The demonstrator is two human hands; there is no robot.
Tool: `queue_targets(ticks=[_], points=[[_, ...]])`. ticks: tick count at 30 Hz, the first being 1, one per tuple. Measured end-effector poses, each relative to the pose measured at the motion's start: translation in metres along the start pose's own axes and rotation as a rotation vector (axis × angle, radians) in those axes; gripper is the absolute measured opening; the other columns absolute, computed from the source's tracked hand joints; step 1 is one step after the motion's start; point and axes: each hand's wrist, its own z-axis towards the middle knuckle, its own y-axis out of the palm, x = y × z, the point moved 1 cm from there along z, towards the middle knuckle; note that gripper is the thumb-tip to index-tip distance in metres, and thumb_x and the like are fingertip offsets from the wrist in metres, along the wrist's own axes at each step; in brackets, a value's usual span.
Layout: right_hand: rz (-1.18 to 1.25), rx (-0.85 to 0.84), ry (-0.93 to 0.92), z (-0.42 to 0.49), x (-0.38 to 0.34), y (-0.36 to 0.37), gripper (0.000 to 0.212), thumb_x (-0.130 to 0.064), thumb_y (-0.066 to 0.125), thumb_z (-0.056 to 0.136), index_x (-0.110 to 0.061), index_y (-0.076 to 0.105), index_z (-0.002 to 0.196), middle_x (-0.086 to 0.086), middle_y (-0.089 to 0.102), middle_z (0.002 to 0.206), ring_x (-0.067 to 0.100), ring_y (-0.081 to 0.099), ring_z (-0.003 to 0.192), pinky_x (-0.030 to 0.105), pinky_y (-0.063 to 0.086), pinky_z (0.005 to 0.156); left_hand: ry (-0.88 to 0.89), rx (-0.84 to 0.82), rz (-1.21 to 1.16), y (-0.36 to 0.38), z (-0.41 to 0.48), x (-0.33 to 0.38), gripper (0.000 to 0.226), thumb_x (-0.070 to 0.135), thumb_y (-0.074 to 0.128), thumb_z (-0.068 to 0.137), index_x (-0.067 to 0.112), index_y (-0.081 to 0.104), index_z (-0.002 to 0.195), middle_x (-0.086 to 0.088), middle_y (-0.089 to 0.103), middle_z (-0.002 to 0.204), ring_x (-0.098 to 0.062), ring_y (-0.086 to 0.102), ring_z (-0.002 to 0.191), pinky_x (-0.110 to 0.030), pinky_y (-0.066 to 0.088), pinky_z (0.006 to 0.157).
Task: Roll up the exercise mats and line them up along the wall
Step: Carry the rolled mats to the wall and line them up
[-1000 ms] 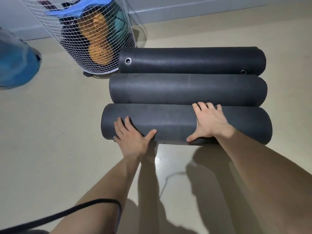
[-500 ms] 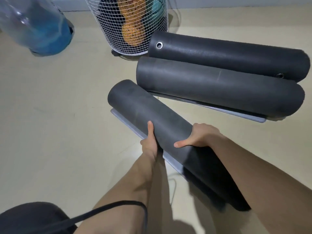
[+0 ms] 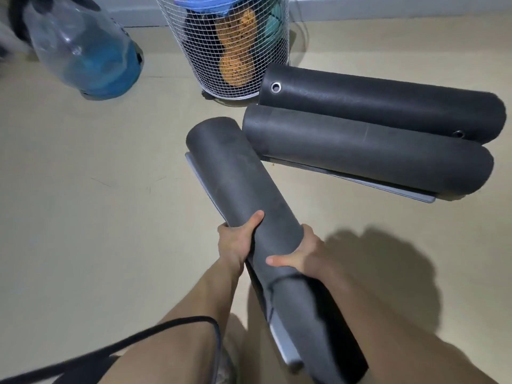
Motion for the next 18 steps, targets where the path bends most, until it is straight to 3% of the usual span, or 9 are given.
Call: queue_targets(ticks=[4,7,10,14,18], points=[[0.240,0.036,-0.068,-0.069,-0.038,-0.008,0.112,-0.070,0.097,0.036,-0.040,0.053,0.135,-0.017,0.066,0.125,0.007,0.065,0.116,0.037,0.054,0.100,0.124,-0.002,0.108,-0.031,-0.065,0.066,0.115,0.082,0.091,0.031,0.022,0.065,0.125,0.012,0.077,0.109,-0.014,0.076,0.098,-0.038,0.061,0.090],[0.285,0.128,-0.026,-0.139,-0.074,-0.049,0.101,-0.073,0.087,0.037,-0.048,0.051,0.128,-0.017,0.053,0.117,0.010,0.057,0.114,0.032,0.048,0.097,0.181,-0.048,0.178,-0.030,-0.130,0.128,0.115,0.081,0.091,0.031,0.021,0.065,0.125,0.011,0.077,0.110,-0.013,0.075,0.098,-0.037,0.061,0.090],[0.399,0.118,0.000,-0.198,-0.096,-0.102,0.101,-0.072,0.084,0.038,-0.052,0.048,0.130,-0.012,0.045,0.118,0.013,0.051,0.117,0.034,0.045,0.096,0.220,-0.114,0.233,-0.007,-0.199,0.183,0.108,0.076,0.093,0.036,0.019,0.066,0.124,0.009,0.077,0.109,-0.012,0.076,0.096,-0.036,0.061,0.089],[0.565,0.157,-0.022,-0.269,-0.099,-0.194,0.089,-0.056,0.095,0.051,-0.050,0.050,0.128,-0.024,0.065,0.121,-0.001,0.063,0.111,0.021,0.048,0.085,0.263,-0.228,0.297,0.059,-0.290,0.237,0.106,0.073,0.095,0.040,0.017,0.066,0.125,0.008,0.078,0.110,-0.014,0.076,0.097,-0.039,0.061,0.091],[0.624,0.282,-0.009,-0.327,-0.080,-0.304,0.087,-0.044,0.099,0.059,-0.047,0.049,0.130,-0.030,0.067,0.114,-0.013,0.062,0.102,0.013,0.046,0.079,0.334,-0.416,0.338,0.158,-0.376,0.278,0.061,0.049,0.093,0.067,0.015,0.074,0.114,0.005,0.080,0.103,-0.015,0.077,0.096,-0.041,0.059,0.095]])
